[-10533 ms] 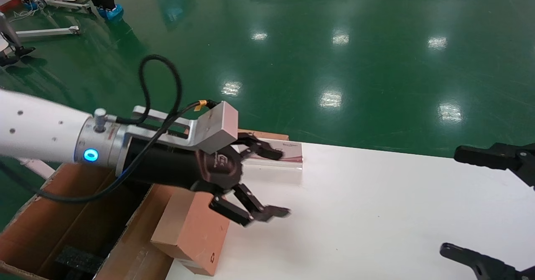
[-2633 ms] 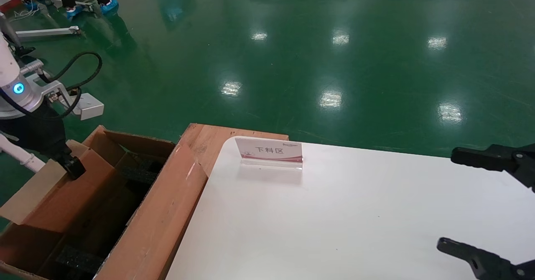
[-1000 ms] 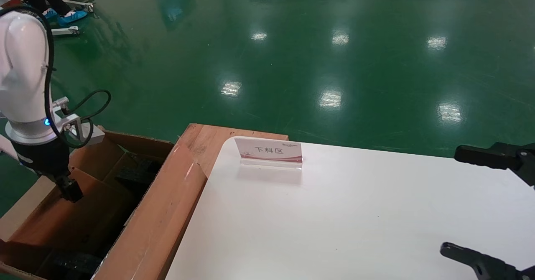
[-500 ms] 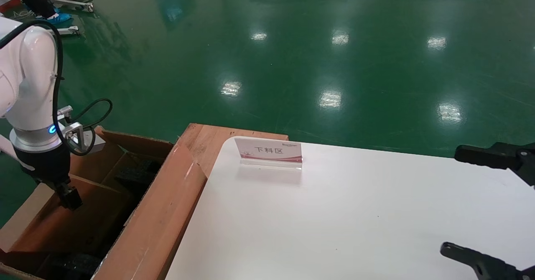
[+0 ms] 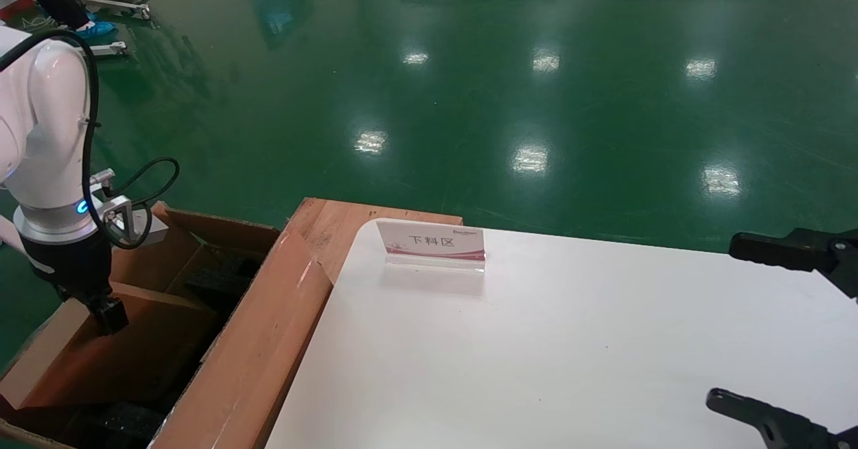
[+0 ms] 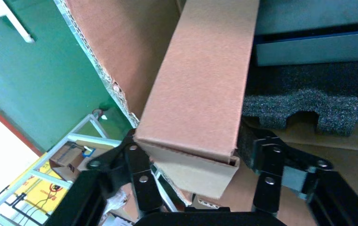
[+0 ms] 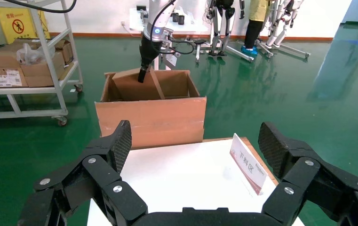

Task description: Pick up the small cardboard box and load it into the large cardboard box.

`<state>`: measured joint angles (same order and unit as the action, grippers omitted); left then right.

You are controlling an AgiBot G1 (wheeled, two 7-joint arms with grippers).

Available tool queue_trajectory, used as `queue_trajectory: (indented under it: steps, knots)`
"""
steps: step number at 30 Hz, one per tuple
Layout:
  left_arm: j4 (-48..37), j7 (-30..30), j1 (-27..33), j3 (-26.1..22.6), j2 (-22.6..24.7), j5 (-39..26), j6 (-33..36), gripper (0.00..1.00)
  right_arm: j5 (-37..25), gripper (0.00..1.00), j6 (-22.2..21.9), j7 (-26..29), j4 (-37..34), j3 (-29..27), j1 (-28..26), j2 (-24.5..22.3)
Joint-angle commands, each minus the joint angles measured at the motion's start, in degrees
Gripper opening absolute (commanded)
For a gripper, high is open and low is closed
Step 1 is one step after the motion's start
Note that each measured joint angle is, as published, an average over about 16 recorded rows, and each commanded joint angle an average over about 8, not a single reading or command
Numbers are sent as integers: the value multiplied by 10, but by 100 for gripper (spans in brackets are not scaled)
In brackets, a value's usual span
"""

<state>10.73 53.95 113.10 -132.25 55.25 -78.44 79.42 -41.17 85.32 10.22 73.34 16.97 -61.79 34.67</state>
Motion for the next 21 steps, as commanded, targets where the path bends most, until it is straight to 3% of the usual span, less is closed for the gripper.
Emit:
queue_trajectory:
  steps: [1,21]
  knots:
    - [1,0,1,0,0,0,0,100,0,100,0,0,0,0,0,0]
    - [9,-8,10,2,3,0,-6,100,0,100,0,0,0,0,0,0]
